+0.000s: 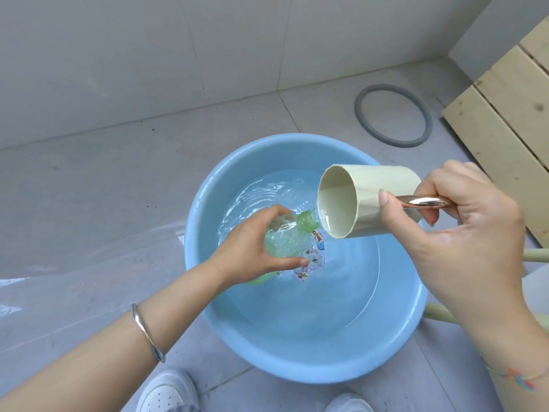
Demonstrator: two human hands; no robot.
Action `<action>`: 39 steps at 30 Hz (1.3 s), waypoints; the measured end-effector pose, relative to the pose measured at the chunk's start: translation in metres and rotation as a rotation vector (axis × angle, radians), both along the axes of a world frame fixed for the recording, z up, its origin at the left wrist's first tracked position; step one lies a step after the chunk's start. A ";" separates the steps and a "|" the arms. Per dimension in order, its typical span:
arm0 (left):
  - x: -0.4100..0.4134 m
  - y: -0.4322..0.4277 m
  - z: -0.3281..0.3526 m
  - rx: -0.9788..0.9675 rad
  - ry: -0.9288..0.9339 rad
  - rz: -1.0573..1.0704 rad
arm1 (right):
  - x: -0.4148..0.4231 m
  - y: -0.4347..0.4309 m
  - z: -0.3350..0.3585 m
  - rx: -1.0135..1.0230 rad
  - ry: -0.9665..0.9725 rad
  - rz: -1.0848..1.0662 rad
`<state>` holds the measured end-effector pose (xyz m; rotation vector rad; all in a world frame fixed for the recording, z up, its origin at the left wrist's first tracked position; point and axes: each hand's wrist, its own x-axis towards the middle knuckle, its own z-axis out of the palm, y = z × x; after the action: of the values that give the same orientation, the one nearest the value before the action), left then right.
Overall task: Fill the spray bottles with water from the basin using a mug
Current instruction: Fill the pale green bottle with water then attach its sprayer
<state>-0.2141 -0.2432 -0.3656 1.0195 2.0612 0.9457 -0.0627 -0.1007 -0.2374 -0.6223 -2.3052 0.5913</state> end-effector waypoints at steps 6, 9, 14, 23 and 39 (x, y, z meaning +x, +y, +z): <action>0.001 0.000 -0.001 0.008 -0.010 0.004 | -0.002 -0.001 0.001 0.086 -0.021 0.026; 0.001 0.000 -0.001 0.010 -0.007 0.005 | -0.004 -0.002 0.001 0.141 -0.026 0.054; 0.002 0.000 -0.003 0.010 -0.012 0.000 | -0.007 -0.004 0.000 0.244 -0.026 0.092; 0.002 -0.001 -0.003 0.031 0.000 0.004 | -0.007 -0.005 -0.004 0.331 -0.028 0.168; -0.001 -0.006 -0.006 0.073 -0.107 0.122 | 0.008 0.029 -0.080 -0.214 -0.218 -0.104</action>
<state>-0.2153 -0.2492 -0.3711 0.8681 2.0314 1.1202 -0.0544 -0.0714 -0.3177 -0.9437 -2.4102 0.7583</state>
